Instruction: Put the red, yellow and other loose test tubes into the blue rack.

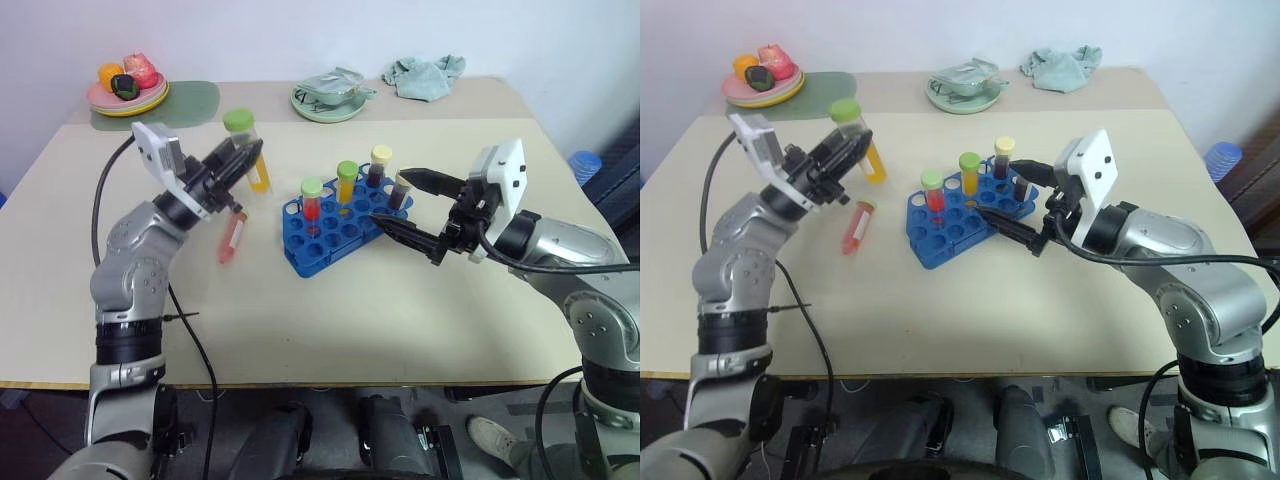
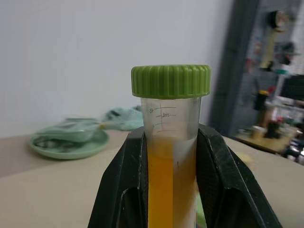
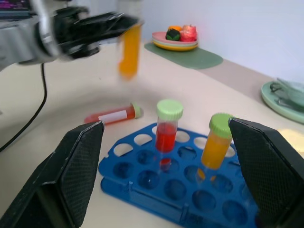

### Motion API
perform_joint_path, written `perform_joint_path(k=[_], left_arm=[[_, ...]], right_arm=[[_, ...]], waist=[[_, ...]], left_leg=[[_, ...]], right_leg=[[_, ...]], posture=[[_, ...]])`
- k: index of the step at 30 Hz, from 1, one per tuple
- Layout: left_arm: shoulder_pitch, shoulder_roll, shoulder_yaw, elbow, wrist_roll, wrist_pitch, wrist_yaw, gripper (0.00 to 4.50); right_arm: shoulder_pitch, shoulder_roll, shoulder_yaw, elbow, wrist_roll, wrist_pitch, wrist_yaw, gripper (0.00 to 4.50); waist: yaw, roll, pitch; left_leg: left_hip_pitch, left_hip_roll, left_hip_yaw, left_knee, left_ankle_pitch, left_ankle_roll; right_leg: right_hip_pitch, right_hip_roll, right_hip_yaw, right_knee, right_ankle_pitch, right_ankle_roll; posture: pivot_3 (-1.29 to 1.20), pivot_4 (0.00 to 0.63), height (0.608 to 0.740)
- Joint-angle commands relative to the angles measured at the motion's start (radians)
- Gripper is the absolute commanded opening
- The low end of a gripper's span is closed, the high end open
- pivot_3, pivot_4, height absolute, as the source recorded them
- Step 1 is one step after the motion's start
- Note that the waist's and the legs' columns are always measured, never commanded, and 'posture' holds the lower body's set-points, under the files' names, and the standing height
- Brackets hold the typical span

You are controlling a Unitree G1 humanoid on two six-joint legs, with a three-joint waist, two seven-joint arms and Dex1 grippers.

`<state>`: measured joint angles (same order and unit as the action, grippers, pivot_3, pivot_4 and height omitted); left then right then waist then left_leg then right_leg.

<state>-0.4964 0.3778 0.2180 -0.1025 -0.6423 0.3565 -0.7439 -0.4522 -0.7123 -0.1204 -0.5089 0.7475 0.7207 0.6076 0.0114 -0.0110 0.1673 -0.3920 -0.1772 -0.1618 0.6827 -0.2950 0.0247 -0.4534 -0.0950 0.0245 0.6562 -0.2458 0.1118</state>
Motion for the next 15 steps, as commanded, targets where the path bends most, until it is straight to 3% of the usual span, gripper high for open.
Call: perform_joint_path(k=[1,8,15], left_arm=[[0.046,0.005,-0.035,-0.13,-0.014,-0.009,-0.023,0.76],[0.083,-0.014,-0.134,-0.175,0.032,-0.058,-0.068,0.76],[-0.006,-0.09,-0.249,-0.066,0.164,-0.155,-0.04,0.76]], right_arm=[[-0.029,0.004,-0.001,0.002,-0.005,-0.018,0.021,4.32],[-0.05,0.008,0.008,0.016,-0.014,-0.013,0.035,4.32],[-0.034,-0.006,-0.016,-0.004,-0.009,0.005,0.025,4.32]], waist=[[0.001,0.0,0.0],[0.002,0.0,0.0],[0.003,0.0,0.0]], left_leg=[[0.0,0.0,0.0,0.0,0.0,0.0],[0.0,0.0,0.0,0.0,0.0,0.0],[0.0,0.0,0.0,0.0,0.0,0.001]], right_leg=[[0.0,0.0,0.0,0.0,0.0,0.0],[0.001,0.0,0.0,-0.001,0.0,0.0],[0.002,0.0,0.0,-0.002,0.0,0.0]], posture=[[0.0,0.15,0.74],[0.0,0.15,0.74],[0.0,0.15,0.74]])
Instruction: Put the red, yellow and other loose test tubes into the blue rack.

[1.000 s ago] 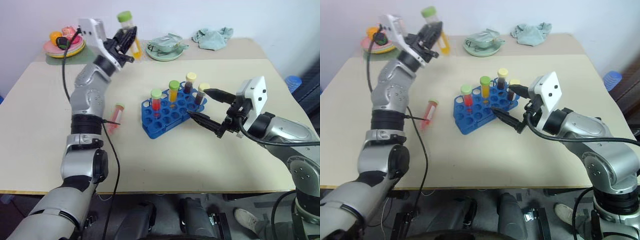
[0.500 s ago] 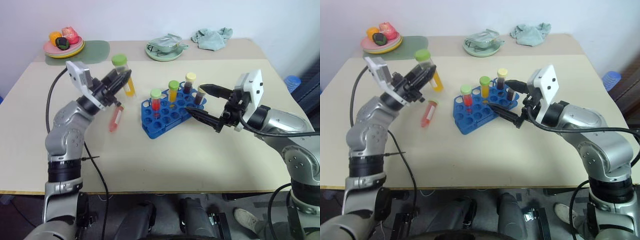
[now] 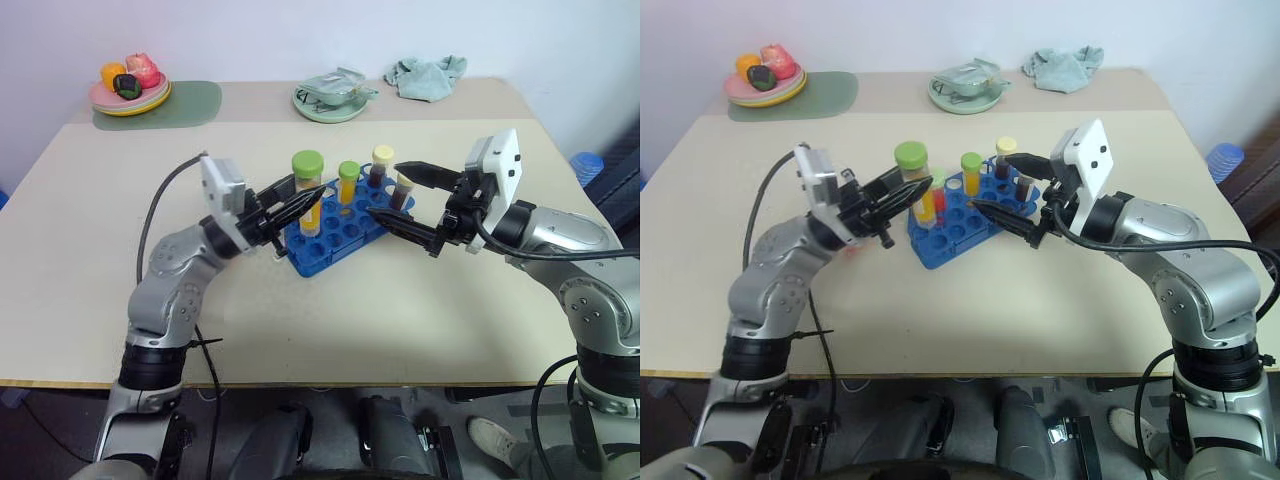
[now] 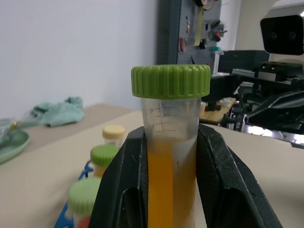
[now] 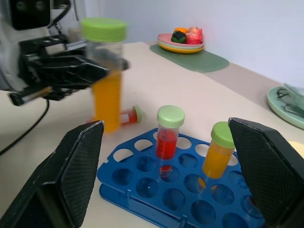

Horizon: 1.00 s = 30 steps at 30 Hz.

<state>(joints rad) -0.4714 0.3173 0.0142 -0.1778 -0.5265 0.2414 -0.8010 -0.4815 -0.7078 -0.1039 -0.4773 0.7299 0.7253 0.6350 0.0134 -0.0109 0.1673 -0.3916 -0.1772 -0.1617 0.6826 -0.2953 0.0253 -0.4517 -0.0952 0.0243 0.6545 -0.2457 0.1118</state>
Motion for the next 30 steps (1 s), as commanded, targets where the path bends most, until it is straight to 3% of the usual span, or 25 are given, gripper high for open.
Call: perform_joint_path(k=[1,8,20,30], left_arm=[[-0.043,-0.049,-0.069,0.025,0.087,-0.065,0.036,0.76],[-0.119,-0.172,-0.157,0.103,0.202,-0.063,0.15,0.76],[-0.189,-0.285,-0.16,0.358,0.299,-0.177,0.235,0.76],[-0.219,-0.331,-0.159,0.465,0.33,-0.23,0.26,0.76]], right_arm=[[0.003,-0.014,-0.041,-0.042,0.012,0.005,-0.006,4.32],[0.055,-0.021,-0.085,-0.088,0.029,0.028,-0.029,4.32],[0.084,-0.007,-0.108,-0.124,0.035,0.043,-0.095,4.32],[0.288,-0.055,-0.214,-0.227,0.074,0.097,-0.129,4.32]], waist=[[0.001,0.0,0.0],[0.0,0.0,0.0],[0.002,0.0,0.0],[0.001,0.0,0.0]], left_leg=[[0.0,0.0,0.0,0.0,0.0,0.0],[0.0,0.0,0.0,0.0,0.0,0.001],[0.0,0.0,0.0,0.0,0.0,0.001],[0.0,0.0,0.0,0.0,-0.001,0.001]], right_leg=[[0.0,0.0,0.0,0.0,0.0,0.0],[0.001,0.0,0.0,-0.002,0.0,0.001],[0.001,0.0,0.0,-0.003,0.001,0.001],[0.002,0.0,0.0,-0.003,0.001,0.002]], posture=[[0.0,0.15,0.74],[0.0,0.15,0.74],[0.0,0.15,0.74],[0.0,0.15,0.74]])
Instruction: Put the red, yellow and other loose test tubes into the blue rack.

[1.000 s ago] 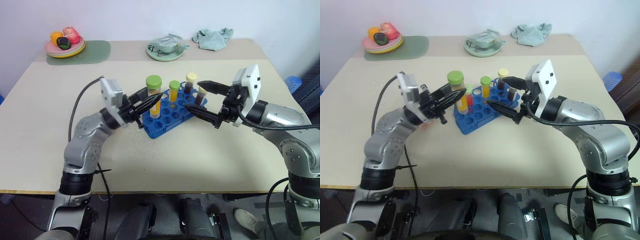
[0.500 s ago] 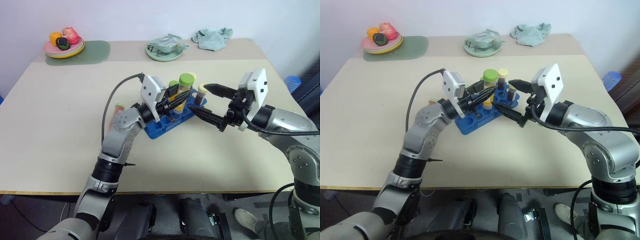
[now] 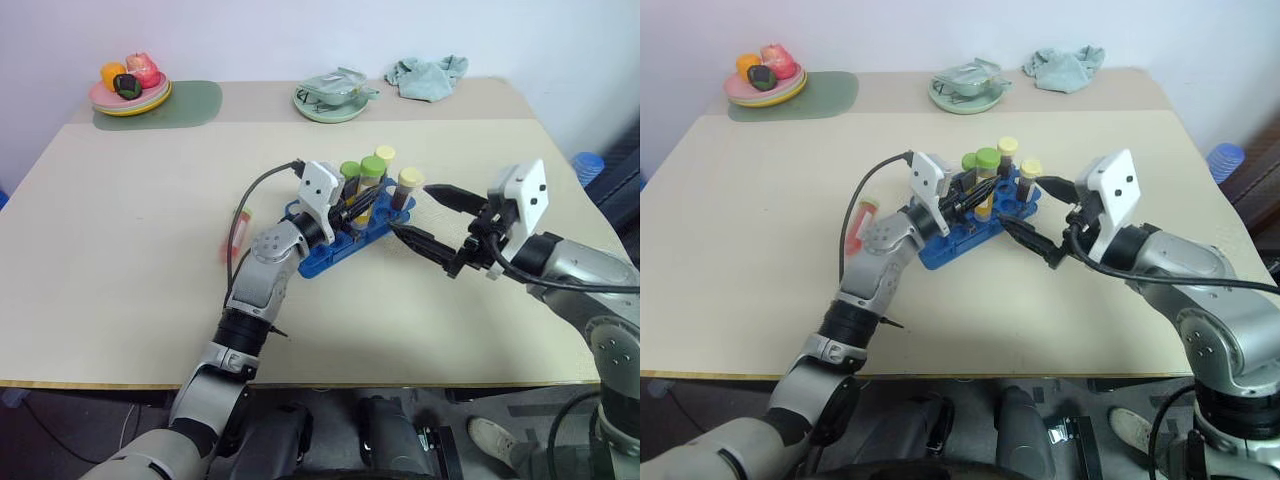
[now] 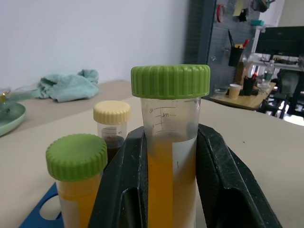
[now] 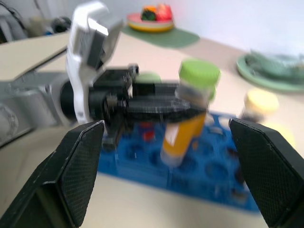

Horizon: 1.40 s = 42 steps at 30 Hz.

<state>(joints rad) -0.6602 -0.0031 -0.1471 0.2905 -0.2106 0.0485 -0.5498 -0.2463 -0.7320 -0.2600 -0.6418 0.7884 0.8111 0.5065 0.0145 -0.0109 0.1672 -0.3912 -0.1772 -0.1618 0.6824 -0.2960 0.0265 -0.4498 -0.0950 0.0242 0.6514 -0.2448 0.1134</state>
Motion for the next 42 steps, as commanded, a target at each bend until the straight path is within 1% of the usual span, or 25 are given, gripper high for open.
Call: perform_joint_path(k=[1,5,8,13,22,31,35,42], left_arm=[[-0.036,-0.016,0.005,0.006,0.013,-0.038,0.011,0.76],[-0.06,-0.031,0.014,0.045,0.008,-0.042,0.014,0.76],[-0.078,-0.037,0.015,0.084,0.002,-0.045,-0.01,0.76],[-0.105,-0.046,0.018,0.157,0.005,-0.058,-0.034,0.76],[-0.137,-0.03,0.023,0.265,0.043,-0.107,-0.029,0.76],[-0.142,-0.025,0.028,0.289,0.058,-0.126,-0.026,0.76],[-0.144,-0.015,0.033,0.309,0.08,-0.135,0.005,0.76],[-0.128,-0.039,0.011,0.293,0.104,-0.132,0.026,0.76]], right_arm=[[0.085,-0.039,-0.073,-0.072,0.015,0.013,0.003,4.32],[0.154,-0.046,-0.11,-0.101,0.022,0.013,-0.01,4.32],[0.179,-0.028,-0.108,-0.124,0.017,0.005,-0.033,4.32],[0.194,0.0,-0.086,-0.148,0.005,-0.006,-0.071,4.32],[0.201,0.025,-0.078,-0.179,0.009,-0.005,-0.127,4.32],[0.188,0.019,-0.078,-0.174,0.017,-0.005,-0.135,4.32],[0.177,0.018,-0.07,-0.161,0.01,-0.013,-0.126,4.32],[0.168,0.02,-0.066,-0.16,0.009,-0.012,-0.127,4.32]], waist=[[0.002,0.0,0.0],[0.0,0.0,0.0],[0.0,0.0,0.0],[0.001,0.0,0.0],[0.0,0.0,-0.001],[0.0,0.0,-0.001],[-0.001,0.0,-0.001],[-0.001,0.0,-0.001]], left_leg=[[0.0,0.0,0.0,0.0,0.0,0.0],[0.0,0.0,0.0,0.0,0.0,0.0],[0.0,0.0,0.0,0.0,0.0,0.0],[0.0,0.0,0.0,0.0,0.0,0.0],[0.001,0.0,0.0,0.001,0.0,0.0],[0.004,0.0,0.0,0.0,0.0,0.0],[0.005,0.0,0.0,0.0,0.0,0.001],[0.006,0.0,0.0,0.0,0.0,0.001]], right_leg=[[0.0,0.0,0.0,0.0,0.0,0.0],[0.0,0.0,0.0,0.0,0.0,0.0],[0.0,0.0,0.0,0.0,0.0,0.0],[0.001,0.0,0.0,0.0,0.0,0.001],[0.002,0.0,0.0,0.0,0.0,0.001],[0.004,0.0,0.0,-0.001,0.0,0.001],[0.006,0.0,0.0,-0.001,0.0,0.001],[0.007,0.0,0.0,-0.001,0.0,0.001]], posture=[[0.0,0.15,0.74],[0.0,0.15,0.74],[0.0,0.15,0.74],[0.0,0.15,0.74],[0.0,0.15,0.74],[0.0,0.15,0.74],[0.0,0.15,0.74],[0.0,0.15,0.74]])
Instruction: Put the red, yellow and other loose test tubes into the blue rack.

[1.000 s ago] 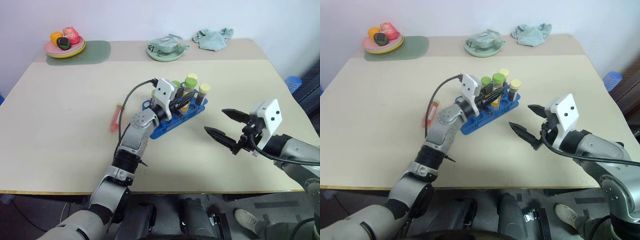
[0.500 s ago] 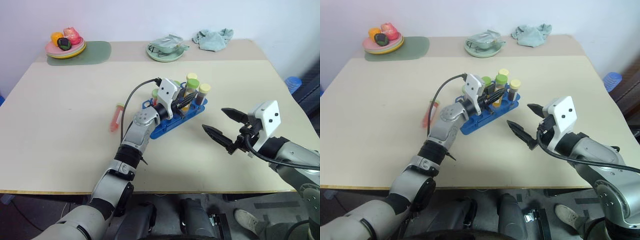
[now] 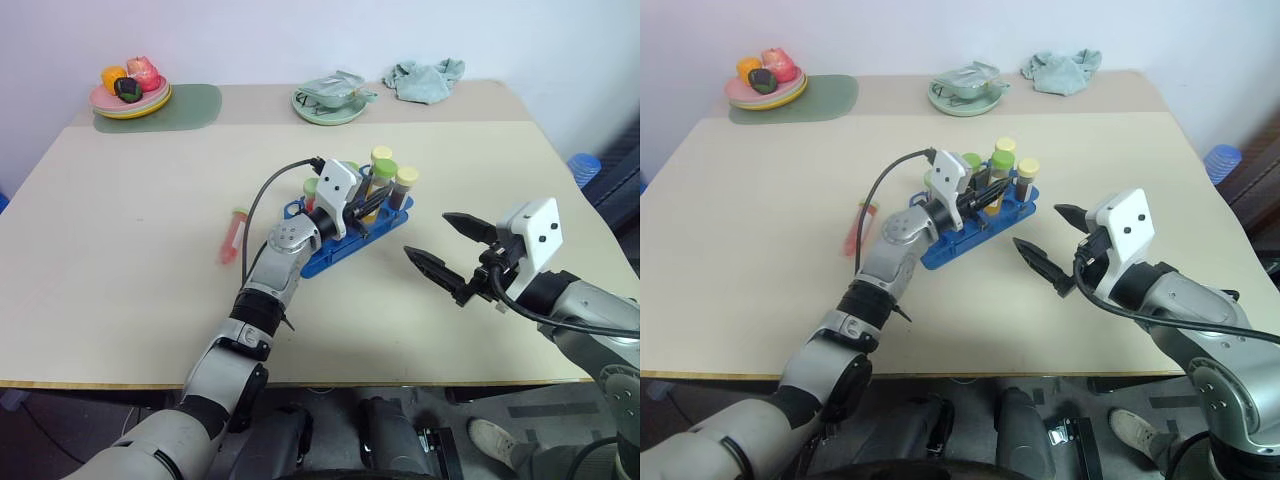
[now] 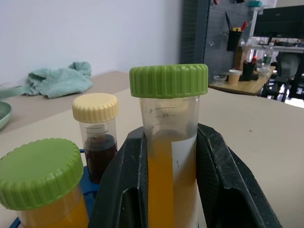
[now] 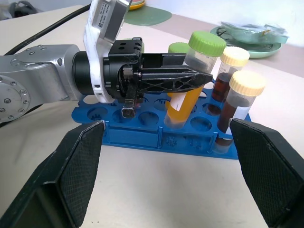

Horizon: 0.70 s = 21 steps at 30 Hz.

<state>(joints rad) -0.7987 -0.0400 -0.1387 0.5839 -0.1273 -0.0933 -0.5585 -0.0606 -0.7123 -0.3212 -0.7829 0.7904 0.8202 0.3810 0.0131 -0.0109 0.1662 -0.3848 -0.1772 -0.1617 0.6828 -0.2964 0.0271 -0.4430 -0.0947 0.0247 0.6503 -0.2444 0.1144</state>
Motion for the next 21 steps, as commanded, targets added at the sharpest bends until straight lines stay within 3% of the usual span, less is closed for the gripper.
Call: perform_joint_path(k=[1,6,13,14,21], left_arm=[[0.014,-0.006,0.001,-0.006,0.024,0.013,0.04,0.76],[0.033,-0.019,0.004,-0.044,0.001,0.05,0.018,0.76],[0.047,-0.012,-0.01,-0.067,0.035,0.059,0.045,4.22],[0.049,-0.013,-0.013,-0.072,0.044,0.058,0.058,4.47],[0.058,-0.017,-0.012,-0.107,0.055,0.036,0.08,4.47]], right_arm=[[-0.018,0.001,-0.006,-0.02,0.008,-0.02,-0.003,4.32],[-0.019,0.001,-0.009,-0.027,0.012,-0.015,-0.011,4.32],[-0.024,-0.001,-0.006,-0.02,0.012,-0.018,-0.012,4.32],[-0.024,-0.001,-0.006,-0.019,0.011,-0.019,-0.01,4.32],[-0.029,0.004,0.007,-0.005,-0.001,-0.029,0.002,4.32]], waist=[[0.001,0.0,0.0],[0.001,0.0,0.0],[0.002,0.0,0.0],[0.002,0.0,0.0],[0.002,0.0,0.0]], left_leg=[[0.0,0.0,0.0,0.0,0.0,0.0],[0.0,0.0,0.0,0.0,0.0,0.0],[0.0,0.0,0.0,0.0,0.0,0.0],[-0.001,0.0,0.0,0.0,0.0,0.0],[-0.001,0.0,0.0,0.0,0.0,0.001]], right_leg=[[0.0,0.0,0.0,0.0,0.0,0.0],[0.0,0.0,0.0,0.0,0.0,0.0],[0.0,0.0,0.0,0.0,0.0,0.0],[0.0,0.0,0.0,0.0,0.0,0.0],[0.0,0.0,0.0,-0.001,0.0,0.0]], posture=[[0.0,0.15,0.74],[0.0,0.15,0.74],[0.0,0.15,0.74],[0.0,0.15,0.74],[0.0,0.15,0.74]])
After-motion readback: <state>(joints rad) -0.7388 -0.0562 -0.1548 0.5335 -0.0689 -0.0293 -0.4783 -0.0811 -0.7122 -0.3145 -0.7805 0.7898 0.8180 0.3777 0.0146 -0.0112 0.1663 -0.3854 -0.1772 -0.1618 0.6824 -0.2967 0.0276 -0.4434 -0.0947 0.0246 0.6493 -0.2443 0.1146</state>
